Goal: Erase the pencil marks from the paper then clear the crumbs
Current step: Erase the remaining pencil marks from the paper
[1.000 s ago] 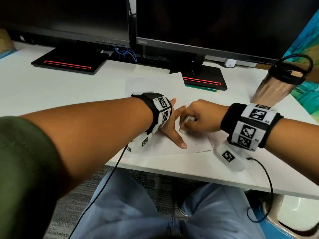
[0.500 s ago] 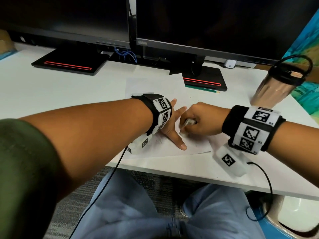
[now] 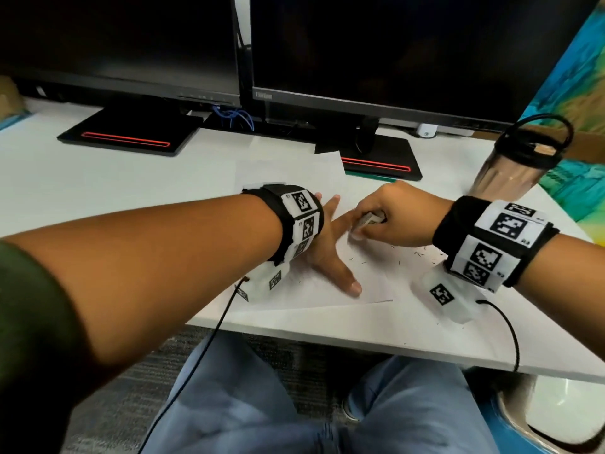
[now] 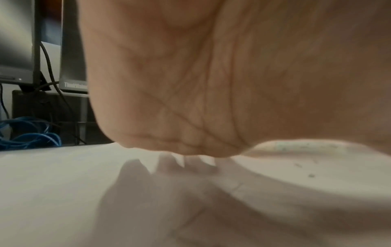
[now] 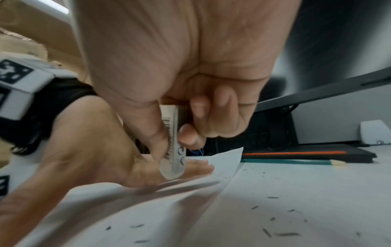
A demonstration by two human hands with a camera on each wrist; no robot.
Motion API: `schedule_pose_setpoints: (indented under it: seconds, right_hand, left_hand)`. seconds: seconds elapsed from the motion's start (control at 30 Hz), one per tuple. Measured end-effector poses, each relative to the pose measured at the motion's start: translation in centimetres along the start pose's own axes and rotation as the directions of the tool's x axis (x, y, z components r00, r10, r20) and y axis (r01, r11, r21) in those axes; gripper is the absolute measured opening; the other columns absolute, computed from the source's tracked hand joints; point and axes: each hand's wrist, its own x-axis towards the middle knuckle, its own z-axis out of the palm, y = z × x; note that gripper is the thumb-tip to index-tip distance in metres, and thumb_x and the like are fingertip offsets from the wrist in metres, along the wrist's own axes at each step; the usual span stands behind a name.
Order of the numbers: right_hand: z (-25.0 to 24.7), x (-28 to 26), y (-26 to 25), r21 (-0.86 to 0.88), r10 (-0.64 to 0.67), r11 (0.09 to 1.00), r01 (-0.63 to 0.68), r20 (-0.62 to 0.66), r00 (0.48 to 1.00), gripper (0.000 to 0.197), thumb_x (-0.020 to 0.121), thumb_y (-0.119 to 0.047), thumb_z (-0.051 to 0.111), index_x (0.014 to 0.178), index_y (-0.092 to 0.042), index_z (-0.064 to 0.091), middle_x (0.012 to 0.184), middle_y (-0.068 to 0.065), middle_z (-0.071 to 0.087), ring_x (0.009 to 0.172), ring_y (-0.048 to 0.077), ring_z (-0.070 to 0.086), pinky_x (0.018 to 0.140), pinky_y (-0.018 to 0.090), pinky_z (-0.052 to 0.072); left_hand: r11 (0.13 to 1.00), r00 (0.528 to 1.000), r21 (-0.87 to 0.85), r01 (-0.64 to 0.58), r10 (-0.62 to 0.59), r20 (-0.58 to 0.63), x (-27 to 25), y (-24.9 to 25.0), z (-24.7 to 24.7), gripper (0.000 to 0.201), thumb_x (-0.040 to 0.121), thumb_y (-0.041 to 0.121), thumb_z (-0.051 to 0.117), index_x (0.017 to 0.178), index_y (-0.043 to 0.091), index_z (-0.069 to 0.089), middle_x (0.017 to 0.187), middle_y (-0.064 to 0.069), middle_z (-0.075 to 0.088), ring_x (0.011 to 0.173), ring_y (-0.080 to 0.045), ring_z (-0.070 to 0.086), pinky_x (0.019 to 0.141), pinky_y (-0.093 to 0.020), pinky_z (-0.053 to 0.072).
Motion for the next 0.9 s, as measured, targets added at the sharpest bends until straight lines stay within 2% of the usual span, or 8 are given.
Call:
schedule_pose_setpoints:
  seconds: [0.17,0.23,0.33,0.4,0.47,0.6,0.73,0.9]
  right_hand:
    - [1.6,0.9,-1.0,-0.097,0.052,0.994,-0.044,0.073,0.996,0.018,0.090,-0.027,0.060,0.097,-0.015,0.071,0.083,0.002,0.068,0.079,0.020,0.062,0.071,0.033,0.051]
    - [2.0,0.7,-1.5,-0.097,0.002,0.995,0.007,0.090,0.996,0.016,0.090,-0.024,0.059,0.095,-0.012,0.069,0.075,-0.001,0.064,0.072,0.018,0.059,0.065,0.029,0.047]
    - [2.0,0.1,-2.0,-0.014,-0.099,0.995,0.104,0.188,0.977,0.014,0.087,-0.021,0.060,0.093,-0.016,0.072,0.079,-0.004,0.070,0.067,0.008,0.058,0.065,0.024,0.047]
    - [1.7,0.3,-1.1,0.004,-0.037,0.999,0.037,0.156,0.987,0.018,0.087,-0.023,0.060,0.098,-0.020,0.074,0.087,-0.006,0.072,0.070,0.006,0.058,0.069,0.023,0.048]
    - [1.9,0.3,-0.5,-0.008,0.026,1.000,-0.025,0.088,0.996,0.020,0.088,-0.025,0.060,0.101,-0.020,0.073,0.090,-0.001,0.073,0.076,0.012,0.061,0.075,0.029,0.052]
    - [2.7,-0.3,-1.8,0.024,-0.112,0.994,0.110,0.183,0.977,0.014,0.085,-0.020,0.058,0.088,-0.019,0.071,0.079,-0.003,0.070,0.068,0.012,0.061,0.066,0.029,0.051]
    - [1.8,0.4,-0.3,-0.042,0.018,0.999,-0.014,0.100,0.995,0.018,0.088,-0.027,0.061,0.097,-0.018,0.074,0.080,-0.001,0.072,0.074,0.016,0.064,0.072,0.032,0.054]
    - [2.3,-0.3,-1.6,0.033,-0.121,0.993,0.117,0.210,0.970,0.010,0.084,-0.020,0.060,0.083,-0.024,0.069,0.083,-0.006,0.071,0.069,0.008,0.060,0.066,0.026,0.050]
  left_hand:
    - [0.995,1.000,0.102,-0.008,0.005,0.029,0.0,0.8,0.5,0.137,0.057,0.096,0.053,0.151,0.035,-0.025,0.159,-0.010,-0.033,0.149,-0.041,-0.019,0.117,-0.063,0.003]
    - [0.992,0.999,0.126,0.000,-0.005,0.038,-0.2,1.0,0.4,0.132,0.060,0.095,0.052,0.154,0.035,-0.018,0.159,-0.010,-0.034,0.148,-0.040,-0.020,0.118,-0.062,0.003]
    - [0.990,0.998,0.143,0.011,-0.018,0.052,-0.2,1.1,0.1,0.126,0.060,0.095,0.050,0.156,0.038,-0.008,0.158,-0.011,-0.034,0.149,-0.040,-0.019,0.119,-0.061,0.006]
    - [0.990,0.999,0.142,0.009,-0.015,0.040,-0.1,1.1,0.3,0.131,0.057,0.096,0.051,0.155,0.037,-0.013,0.159,-0.012,-0.032,0.149,-0.041,-0.016,0.119,-0.062,0.008]
    - [0.992,1.000,0.129,0.007,-0.009,0.017,0.2,1.1,0.5,0.136,0.056,0.096,0.053,0.154,0.036,-0.019,0.160,-0.012,-0.030,0.150,-0.043,-0.013,0.118,-0.062,0.009]
    - [0.991,0.999,0.136,0.007,-0.011,0.033,-0.1,1.2,0.2,0.126,0.060,0.093,0.054,0.156,0.039,-0.008,0.159,-0.013,-0.033,0.150,-0.042,-0.010,0.118,-0.058,0.011]
    - [0.995,1.000,0.101,0.010,-0.012,0.014,0.1,1.2,0.5,0.138,0.053,0.095,0.056,0.153,0.038,-0.020,0.160,-0.012,-0.031,0.151,-0.042,-0.008,0.118,-0.059,0.011]
    - [0.991,1.000,0.133,0.009,-0.012,0.024,-0.5,1.4,-0.1,0.131,0.062,0.090,0.056,0.154,0.035,-0.018,0.159,-0.014,-0.032,0.151,-0.041,-0.003,0.118,-0.056,0.016]
